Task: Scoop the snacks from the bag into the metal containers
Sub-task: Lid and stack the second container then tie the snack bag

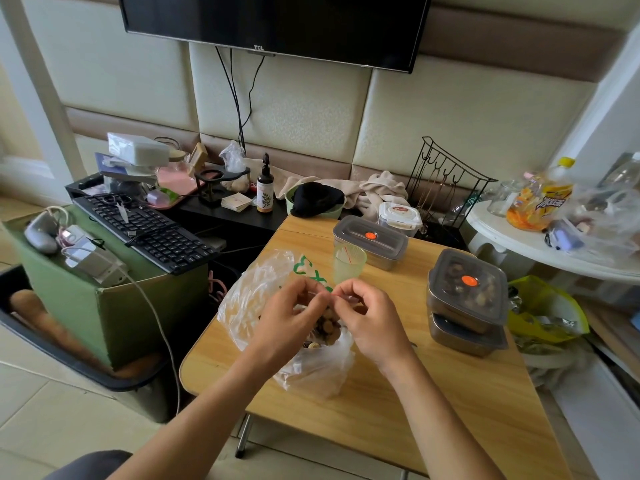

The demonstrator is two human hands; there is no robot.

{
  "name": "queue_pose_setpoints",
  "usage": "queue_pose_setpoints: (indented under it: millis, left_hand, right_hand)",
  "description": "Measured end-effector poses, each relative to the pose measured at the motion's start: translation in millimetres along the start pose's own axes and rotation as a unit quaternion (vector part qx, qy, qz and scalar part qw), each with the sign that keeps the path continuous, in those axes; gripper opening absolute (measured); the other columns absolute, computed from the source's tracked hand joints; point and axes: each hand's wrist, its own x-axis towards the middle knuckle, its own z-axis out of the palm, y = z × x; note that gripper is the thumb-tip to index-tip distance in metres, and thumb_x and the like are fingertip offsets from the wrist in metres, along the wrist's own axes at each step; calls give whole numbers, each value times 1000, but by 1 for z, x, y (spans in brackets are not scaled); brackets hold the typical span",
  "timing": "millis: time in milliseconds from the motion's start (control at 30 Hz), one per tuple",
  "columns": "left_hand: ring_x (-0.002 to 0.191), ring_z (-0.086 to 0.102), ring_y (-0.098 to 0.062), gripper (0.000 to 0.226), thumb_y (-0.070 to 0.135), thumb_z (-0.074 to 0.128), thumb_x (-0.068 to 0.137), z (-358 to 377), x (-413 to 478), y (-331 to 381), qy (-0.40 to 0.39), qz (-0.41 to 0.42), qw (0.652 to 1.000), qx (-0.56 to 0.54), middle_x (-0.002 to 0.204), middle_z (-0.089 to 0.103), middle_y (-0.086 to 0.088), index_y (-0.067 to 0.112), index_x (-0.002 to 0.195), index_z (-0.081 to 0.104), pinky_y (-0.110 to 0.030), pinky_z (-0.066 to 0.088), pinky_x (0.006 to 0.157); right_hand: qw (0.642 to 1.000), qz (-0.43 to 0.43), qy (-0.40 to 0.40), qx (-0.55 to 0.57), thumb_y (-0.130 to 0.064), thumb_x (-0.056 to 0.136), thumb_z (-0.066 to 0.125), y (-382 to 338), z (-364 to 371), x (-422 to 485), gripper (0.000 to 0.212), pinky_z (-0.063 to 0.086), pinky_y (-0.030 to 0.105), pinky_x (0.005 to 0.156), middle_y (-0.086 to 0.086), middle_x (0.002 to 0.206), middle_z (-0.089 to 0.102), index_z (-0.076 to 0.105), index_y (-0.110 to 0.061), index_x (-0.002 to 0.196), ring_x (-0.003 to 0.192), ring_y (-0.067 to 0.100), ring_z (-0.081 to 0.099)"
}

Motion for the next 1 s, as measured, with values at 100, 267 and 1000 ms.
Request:
queue_pose_setpoints:
  millis: [100, 267, 1000]
  left_hand:
    - [83, 70, -4, 12, 29, 66, 99, -2, 3, -2, 16, 20, 999, 46, 86, 74, 6, 23, 90, 71, -34, 63, 78]
    - [85, 69, 1, 11, 25, 64, 101, -3, 5, -5, 31, 24, 996, 77, 88, 73, 9, 24, 92, 70, -29, 63, 80]
    - [88, 75, -14, 9, 24, 78, 91, -8, 5, 2, 18, -43, 998, -42, 87, 78, 1, 15, 89, 77, -38, 63, 84]
  right_hand:
    - [1000, -9, 4, -25, -21, 96, 73, 1, -1, 1, 13, 52, 22, 71, -12, 80, 71, 71, -26, 84, 79, 5, 66]
    - [999, -13, 18, -38, -30, 93, 77, 1, -1, 2, 7, 52, 17, 73, -11, 83, 74, 75, -27, 87, 83, 6, 67]
    - [997, 46, 27, 60, -20, 90, 81, -6, -8, 4, 5, 57, 23, 76, -2, 84, 78, 79, -18, 86, 82, 10, 72]
